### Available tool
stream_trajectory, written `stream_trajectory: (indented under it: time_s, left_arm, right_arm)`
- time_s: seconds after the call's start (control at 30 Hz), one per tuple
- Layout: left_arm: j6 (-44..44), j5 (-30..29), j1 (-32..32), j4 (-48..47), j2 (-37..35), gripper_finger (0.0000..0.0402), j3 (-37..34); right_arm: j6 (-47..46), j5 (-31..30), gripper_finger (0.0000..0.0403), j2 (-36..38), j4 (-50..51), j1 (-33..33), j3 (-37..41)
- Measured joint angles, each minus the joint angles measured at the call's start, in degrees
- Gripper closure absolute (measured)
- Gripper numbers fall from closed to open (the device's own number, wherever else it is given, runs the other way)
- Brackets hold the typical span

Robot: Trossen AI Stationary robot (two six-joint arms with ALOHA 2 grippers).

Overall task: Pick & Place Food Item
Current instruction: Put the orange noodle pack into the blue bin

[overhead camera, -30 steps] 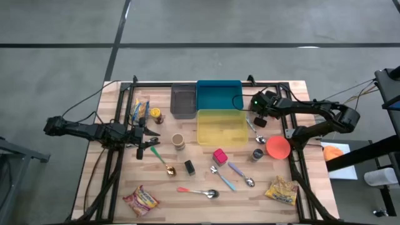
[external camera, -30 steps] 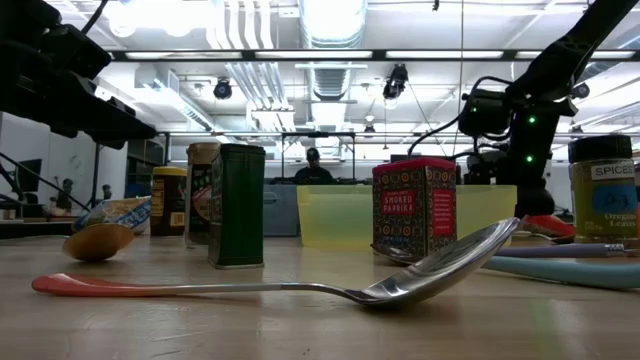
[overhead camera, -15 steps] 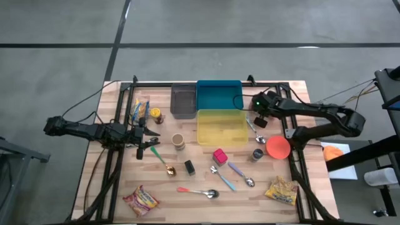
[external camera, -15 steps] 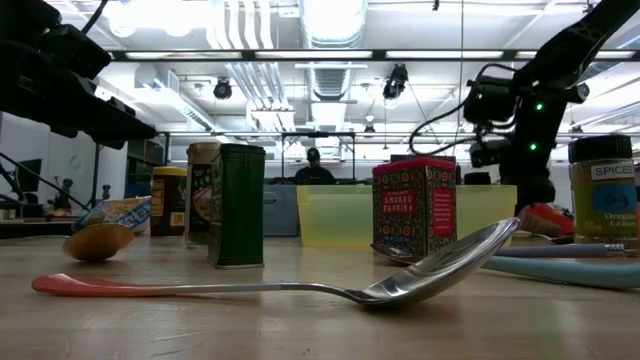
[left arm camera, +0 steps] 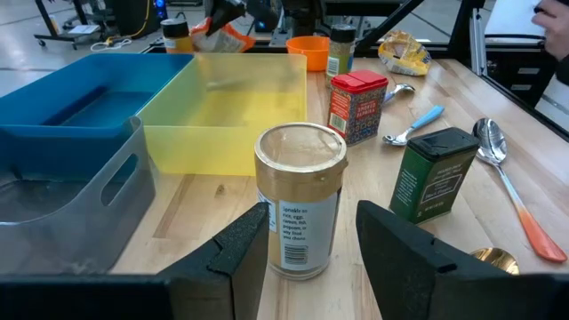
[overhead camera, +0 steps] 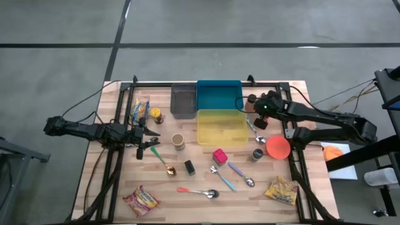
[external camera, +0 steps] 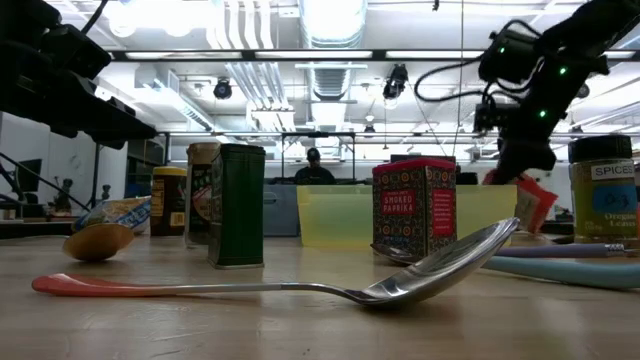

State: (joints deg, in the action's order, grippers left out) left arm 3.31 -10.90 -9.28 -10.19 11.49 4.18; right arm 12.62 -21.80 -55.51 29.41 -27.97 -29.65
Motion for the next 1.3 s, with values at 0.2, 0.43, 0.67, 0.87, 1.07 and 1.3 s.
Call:
stream_trajectory:
  time_s: [0.2,0.43,0.67,0.87,1.07,1.3]
  left_arm:
    - [0.0,0.0,0.01,0.0,0.0,0.0229,0.0]
    - [0.0,0.02,0.0,0.02,0.0,0.0229,0.0]
    - [0.0,0.0,0.02,0.02,0.0,0.0229,0.0]
    - [0.0,0.0,0.02,0.02,0.0,0.0229,-0.02]
    - [0.0,0.0,0.01,0.0,-0.01,0.0229,0.0]
    - [0.0,0.0,0.02,0.0,0.0,0.0229,-0.02]
  right_arm:
    - [-0.02,-0.05,0.0391,4.67,-0.04,3.67,-0.02]
    - [-0.02,-0.14,0.0391,10.82,-0.38,8.09,-0.02]
    - [-2.63,-0.22,0.0391,17.03,-4.53,10.92,-0.02]
    - [-2.06,0.0,0.0391,20.09,-10.61,10.98,-0.03]
    - [2.75,4.98,0.0391,19.65,-21.07,10.98,-0.04]
    - [5.45,5.39,0.0391,14.83,-31.9,10.97,-0.04]
